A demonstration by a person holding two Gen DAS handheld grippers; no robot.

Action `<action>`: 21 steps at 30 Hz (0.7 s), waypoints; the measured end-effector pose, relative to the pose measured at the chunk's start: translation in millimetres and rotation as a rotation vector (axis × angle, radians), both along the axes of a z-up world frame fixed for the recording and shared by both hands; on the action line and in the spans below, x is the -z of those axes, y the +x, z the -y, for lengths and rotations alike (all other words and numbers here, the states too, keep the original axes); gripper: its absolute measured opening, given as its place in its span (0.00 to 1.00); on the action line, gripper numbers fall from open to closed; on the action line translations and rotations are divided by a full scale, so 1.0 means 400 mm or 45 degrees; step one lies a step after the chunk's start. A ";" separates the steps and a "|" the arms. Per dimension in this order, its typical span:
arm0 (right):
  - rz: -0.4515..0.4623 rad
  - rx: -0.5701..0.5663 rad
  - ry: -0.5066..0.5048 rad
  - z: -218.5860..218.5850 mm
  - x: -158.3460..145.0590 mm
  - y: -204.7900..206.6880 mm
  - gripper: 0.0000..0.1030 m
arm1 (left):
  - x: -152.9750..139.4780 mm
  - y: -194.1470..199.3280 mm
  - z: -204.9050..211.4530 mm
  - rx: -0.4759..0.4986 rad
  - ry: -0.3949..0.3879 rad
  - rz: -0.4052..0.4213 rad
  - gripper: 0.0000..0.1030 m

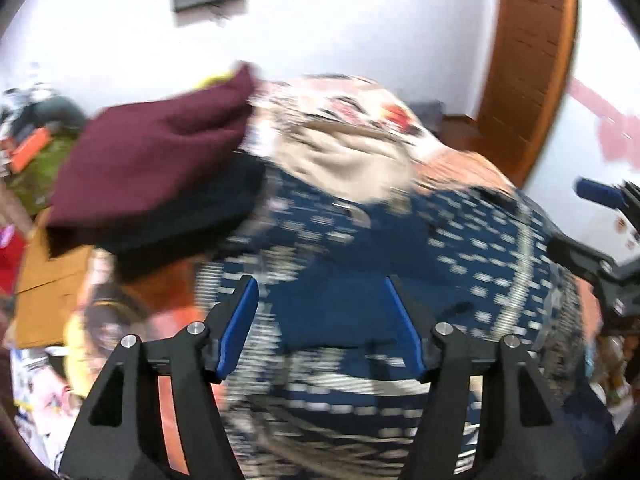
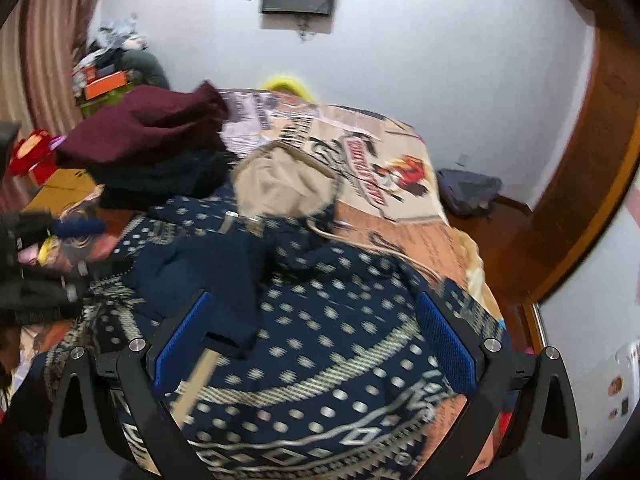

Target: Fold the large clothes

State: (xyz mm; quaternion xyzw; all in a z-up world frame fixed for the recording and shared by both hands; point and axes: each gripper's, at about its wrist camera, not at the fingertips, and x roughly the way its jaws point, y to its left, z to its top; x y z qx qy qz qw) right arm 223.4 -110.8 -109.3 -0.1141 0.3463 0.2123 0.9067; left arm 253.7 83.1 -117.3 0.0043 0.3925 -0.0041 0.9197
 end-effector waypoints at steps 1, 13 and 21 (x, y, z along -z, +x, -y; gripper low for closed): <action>0.004 -0.037 0.001 -0.021 -0.005 -0.003 0.97 | -0.006 -0.005 -0.034 -0.042 0.011 0.008 0.62; -0.131 -0.402 -0.172 -0.330 0.101 0.008 0.96 | 0.077 -0.095 -0.301 -0.279 -0.021 -0.095 0.63; -0.323 -0.482 -0.301 -0.446 0.235 0.048 0.85 | 0.181 -0.118 -0.315 -0.255 -0.070 -0.218 0.63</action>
